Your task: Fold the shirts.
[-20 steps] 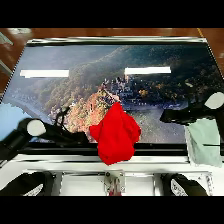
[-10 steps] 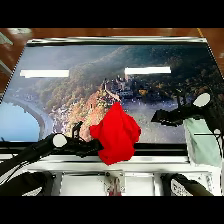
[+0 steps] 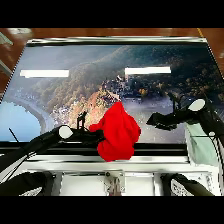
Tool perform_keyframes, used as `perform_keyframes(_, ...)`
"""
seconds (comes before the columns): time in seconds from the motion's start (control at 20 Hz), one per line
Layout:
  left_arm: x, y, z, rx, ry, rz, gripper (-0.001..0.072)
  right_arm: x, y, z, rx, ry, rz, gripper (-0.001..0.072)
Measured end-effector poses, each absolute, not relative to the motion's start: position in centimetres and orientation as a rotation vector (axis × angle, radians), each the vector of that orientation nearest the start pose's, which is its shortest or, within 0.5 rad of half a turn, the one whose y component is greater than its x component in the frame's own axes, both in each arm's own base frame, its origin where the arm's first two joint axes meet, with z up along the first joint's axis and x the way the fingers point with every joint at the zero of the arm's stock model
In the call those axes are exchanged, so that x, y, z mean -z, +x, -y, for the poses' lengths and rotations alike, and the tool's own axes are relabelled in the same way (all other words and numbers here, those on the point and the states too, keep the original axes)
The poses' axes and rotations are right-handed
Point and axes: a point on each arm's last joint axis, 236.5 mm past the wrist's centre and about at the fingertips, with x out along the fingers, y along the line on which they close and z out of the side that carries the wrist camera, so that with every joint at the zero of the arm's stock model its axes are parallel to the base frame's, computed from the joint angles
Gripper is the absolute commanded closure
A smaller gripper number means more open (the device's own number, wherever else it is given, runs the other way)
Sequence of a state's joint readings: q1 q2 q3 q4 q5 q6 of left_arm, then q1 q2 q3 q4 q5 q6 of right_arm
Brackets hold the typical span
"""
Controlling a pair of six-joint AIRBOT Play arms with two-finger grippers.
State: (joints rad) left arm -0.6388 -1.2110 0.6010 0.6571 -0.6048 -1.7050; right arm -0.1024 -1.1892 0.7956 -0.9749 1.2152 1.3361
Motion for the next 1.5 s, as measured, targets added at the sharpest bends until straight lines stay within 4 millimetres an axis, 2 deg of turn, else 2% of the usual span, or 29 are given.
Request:
perform_keyframes(0.25, 5.7, 23.2, 29.0, 0.469, -0.664, -1.417, 0.0671, 5.1, 28.6, -12.7, -0.437, 0.640, -1.399, 0.0021)
perform_keyframes(0.4, 4.6, 23.5, 28.8, 0.491, -0.664, -1.396, 0.0670, 5.8, 28.8, -15.4, -0.473, 0.631, -1.367, 0.0021)
perform_keyframes(0.45, 4.2, 23.5, 28.7, 0.498, -0.664, -1.389, 0.0671, 6.3, 28.9, -16.2, -0.480, 0.615, -1.362, 0.0061)
perform_keyframes(0.5, 3.7, 23.6, 28.7, 0.506, -0.665, -1.377, 0.0671, 6.9, 28.9, -17.1, -0.482, 0.599, -1.363, 0.0318)
perform_keyframes(0.55, 3.3, 23.7, 28.7, 0.513, -0.666, -1.366, 0.0670, 7.5, 28.7, -17.7, -0.483, 0.587, -1.371, 0.0648)
perform_keyframes(0.65, 2.4, 23.9, 28.7, 0.527, -0.669, -1.344, 0.0671, 8.2, 28.6, -18.6, -0.479, 0.579, -1.378, 0.0639)
perform_keyframes(0.75, 1.6, 24.5, 28.1, 0.528, -0.668, -1.323, 0.0671, 8.1, 28.8, -18.8, -0.490, 0.554, -1.368, 0.0639)
perform_keyframes(0.9, -0.2, 26.3, 26.0, 0.523, -0.641, -1.296, 0.0671, 5.4, 30.8, -17.5, -0.507, 0.476, -1.282, 0.0639)
perform_keyframes(0.95, -1.7, 27.2, 25.2, 0.531, -0.626, -1.269, 0.0671, 3.5, 31.8, -16.9, -0.519, 0.439, -1.231, 0.0640)
perform_keyframes(1.05, -6.8, 29.6, 23.6, 0.563, -0.602, -1.157, 0.0671, -1.8, 34.1, -15.3, -0.533, 0.346, -1.084, 0.0639)
perform_keyframes(1.1, -10.3, 30.9, 22.8, 0.578, -0.589, -1.074, 0.0671, -5.1, 35.2, -14.5, -0.536, 0.290, -0.993, 0.0640)
perform_keyframes(1.2, -19.2, 33.0, 20.8, 0.609, -0.565, -0.861, 0.0671, -12.5, 36.7, -12.7, -0.522, 0.158, -0.803, 0.0639)
perform_keyframes(1.25, -23.5, 33.4, 20.0, 0.620, -0.548, -0.762, 0.0671, -16.7, 36.9, -12.1, -0.511, 0.101, -0.702, 0.0639)
perform_keyframes(1.3, -28.0, 33.3, 19.1, 0.633, -0.529, -0.658, 0.0671, -20.6, 36.8, -11.5, -0.498, 0.052, -0.608, 0.0639)
perform_keyframes(1.4, -35.1, 32.1, 18.0, 0.658, -0.485, -0.499, 0.0671, -27.7, 35.6, -10.8, -0.478, -0.010, -0.445, 0.0640)
perform_keyframes(1.5, -40.3, 30.2, 17.3, 0.677, -0.445, -0.381, 0.0671, -33.4, 33.6, -10.5, -0.464, -0.054, -0.316, 0.0639)
